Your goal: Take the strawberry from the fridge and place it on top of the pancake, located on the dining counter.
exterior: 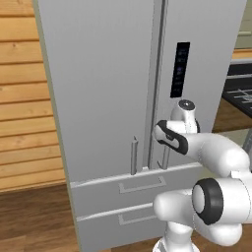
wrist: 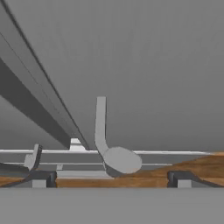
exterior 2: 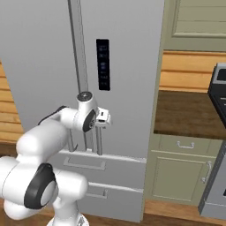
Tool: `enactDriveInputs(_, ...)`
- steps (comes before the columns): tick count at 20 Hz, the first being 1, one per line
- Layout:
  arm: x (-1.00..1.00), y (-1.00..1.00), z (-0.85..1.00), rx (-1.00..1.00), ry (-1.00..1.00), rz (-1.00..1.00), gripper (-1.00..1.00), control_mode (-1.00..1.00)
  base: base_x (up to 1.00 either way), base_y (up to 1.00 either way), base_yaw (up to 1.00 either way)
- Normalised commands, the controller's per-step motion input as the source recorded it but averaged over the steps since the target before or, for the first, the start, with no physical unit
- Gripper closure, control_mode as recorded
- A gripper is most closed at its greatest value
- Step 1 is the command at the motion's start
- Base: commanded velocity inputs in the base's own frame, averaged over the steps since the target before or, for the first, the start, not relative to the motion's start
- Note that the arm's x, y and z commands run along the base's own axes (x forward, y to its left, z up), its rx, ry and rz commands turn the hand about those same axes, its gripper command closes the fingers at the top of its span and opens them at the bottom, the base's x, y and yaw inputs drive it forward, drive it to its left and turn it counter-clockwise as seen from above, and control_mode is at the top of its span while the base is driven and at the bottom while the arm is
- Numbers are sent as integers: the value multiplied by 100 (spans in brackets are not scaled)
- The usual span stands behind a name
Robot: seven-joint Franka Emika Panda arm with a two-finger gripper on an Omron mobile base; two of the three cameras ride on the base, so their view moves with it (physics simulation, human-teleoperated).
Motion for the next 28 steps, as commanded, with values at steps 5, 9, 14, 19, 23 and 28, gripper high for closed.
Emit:
enactDriveInputs(5,17,-8,-24,0,-1,0,-100,-100,0,0,0)
enactDriveInputs(9,35,0,-19,0,0,0,-100,-100,0,0,0)
enactDriveInputs(14,29,0,-14,0,-4,0,-100,-100,0,0,0)
enactDriveInputs(19,3,0,-4,0,-15,0,100,-100,0,0,0)
enactDriveInputs(23,0,-9,-8,0,-31,0,100,-100,0,0,0)
enactDriveInputs(28,-9,-30,-11,0,-5,0,100,-100,0,0,0)
